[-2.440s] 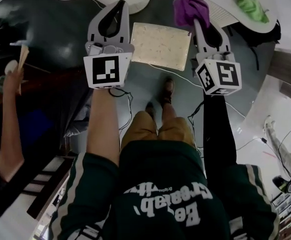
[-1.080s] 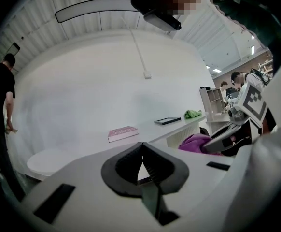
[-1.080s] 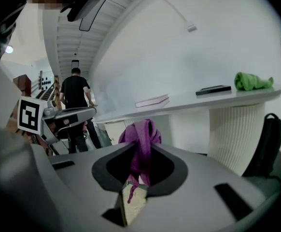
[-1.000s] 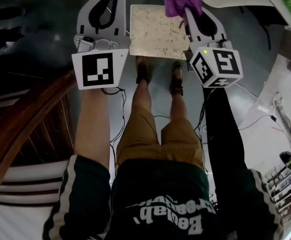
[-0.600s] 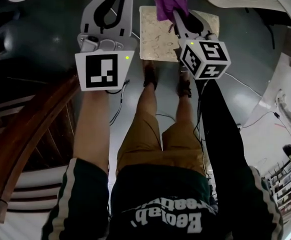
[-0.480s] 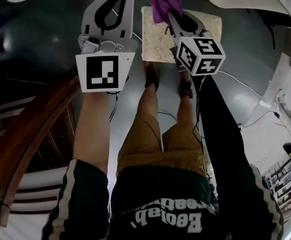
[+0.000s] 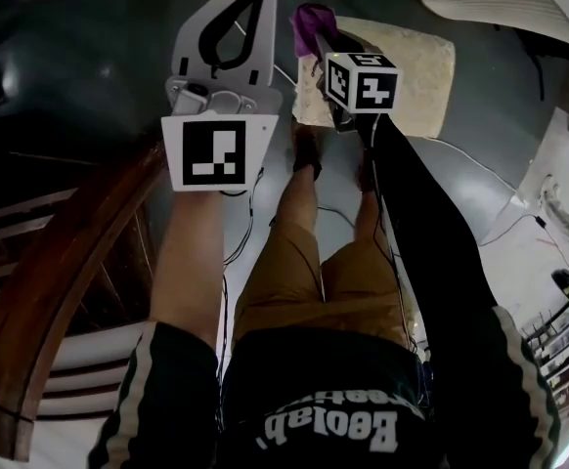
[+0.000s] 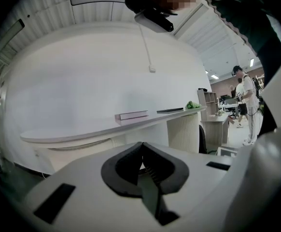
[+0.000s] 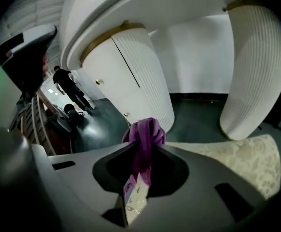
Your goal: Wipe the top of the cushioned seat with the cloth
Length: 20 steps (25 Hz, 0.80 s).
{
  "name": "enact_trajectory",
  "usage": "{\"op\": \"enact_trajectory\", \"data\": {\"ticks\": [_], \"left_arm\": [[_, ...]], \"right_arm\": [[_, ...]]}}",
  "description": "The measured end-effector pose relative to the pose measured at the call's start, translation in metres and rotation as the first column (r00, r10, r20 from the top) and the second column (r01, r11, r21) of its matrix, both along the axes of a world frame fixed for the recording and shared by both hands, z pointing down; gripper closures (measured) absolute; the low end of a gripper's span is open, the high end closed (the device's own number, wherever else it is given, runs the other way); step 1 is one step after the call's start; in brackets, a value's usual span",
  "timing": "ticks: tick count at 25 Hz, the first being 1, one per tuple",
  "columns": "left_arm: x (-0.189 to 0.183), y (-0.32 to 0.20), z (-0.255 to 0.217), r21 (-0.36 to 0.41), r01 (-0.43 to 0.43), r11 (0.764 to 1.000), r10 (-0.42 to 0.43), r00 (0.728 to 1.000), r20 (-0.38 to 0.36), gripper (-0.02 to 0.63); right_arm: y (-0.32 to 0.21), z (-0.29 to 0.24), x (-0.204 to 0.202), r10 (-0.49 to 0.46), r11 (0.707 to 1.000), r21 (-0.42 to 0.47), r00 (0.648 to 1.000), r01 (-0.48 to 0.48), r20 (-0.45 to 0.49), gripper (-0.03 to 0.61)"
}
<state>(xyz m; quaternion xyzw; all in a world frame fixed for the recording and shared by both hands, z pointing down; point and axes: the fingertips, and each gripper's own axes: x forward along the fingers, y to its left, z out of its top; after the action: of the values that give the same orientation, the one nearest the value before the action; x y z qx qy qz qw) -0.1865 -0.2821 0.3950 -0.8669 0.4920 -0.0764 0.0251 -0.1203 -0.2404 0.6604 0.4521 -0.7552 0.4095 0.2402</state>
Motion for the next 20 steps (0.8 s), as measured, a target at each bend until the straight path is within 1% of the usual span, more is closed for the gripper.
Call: {"op": "enact_trajectory", "data": {"ticks": [2, 3, 5, 6, 10, 14, 17, 20], "left_arm": [[-0.006, -0.001, 0.001, -0.004, 0.007, 1.000, -0.008, 1.000, -0.011, 0.598], [-0.009, -0.002, 0.001, -0.007, 0.011, 1.000, -0.011, 1.000, -0.015, 0.598], [-0.012, -0.001, 0.003, -0.011, 0.017, 1.000, -0.017, 1.000, -0.020, 0.598], [-0.012, -0.001, 0.004, -0.014, 0.020, 1.000, -0.020, 1.000, -0.021, 0.598], [-0.013, 0.001, 0.008, -0.027, 0.029, 0.999, -0.030, 0.999, -0.029, 0.598], [-0.003, 0.002, 0.005, -0.026, 0.024, 0.999, -0.024, 1.000, -0.018, 0.598], [0.010, 0.002, 0.001, -0.022, 0.021, 1.000, -0.021, 0.999, -0.028, 0.598], [0.025, 0.004, -0.002, -0.024, 0.008, 1.000, -0.009, 1.000, -0.023, 0.598]], "right_arm": [[0.004, 0.019, -0.004, -0.004, 0.997, -0.074, 1.000, 0.002, -0.028, 0.526], [0.006, 0.025, -0.002, -0.011, 0.995, -0.099, 0.998, 0.005, -0.057, 0.526], [0.010, 0.034, 0.005, -0.019, 0.991, -0.133, 0.992, 0.003, -0.121, 0.526], [0.012, 0.037, 0.009, -0.019, 0.990, -0.142, 0.991, -0.001, -0.136, 0.526], [0.014, 0.039, 0.018, -0.024, 0.990, -0.142, 0.990, 0.004, -0.142, 0.528], [0.012, 0.038, 0.031, -0.034, 0.990, -0.144, 0.987, 0.011, -0.156, 0.528], [0.014, 0.036, 0.050, -0.033, 0.989, -0.147, 0.984, 0.007, -0.173, 0.528], [0.015, 0.036, 0.079, -0.020, 0.989, -0.149, 0.980, -0.010, -0.199, 0.528]]}}
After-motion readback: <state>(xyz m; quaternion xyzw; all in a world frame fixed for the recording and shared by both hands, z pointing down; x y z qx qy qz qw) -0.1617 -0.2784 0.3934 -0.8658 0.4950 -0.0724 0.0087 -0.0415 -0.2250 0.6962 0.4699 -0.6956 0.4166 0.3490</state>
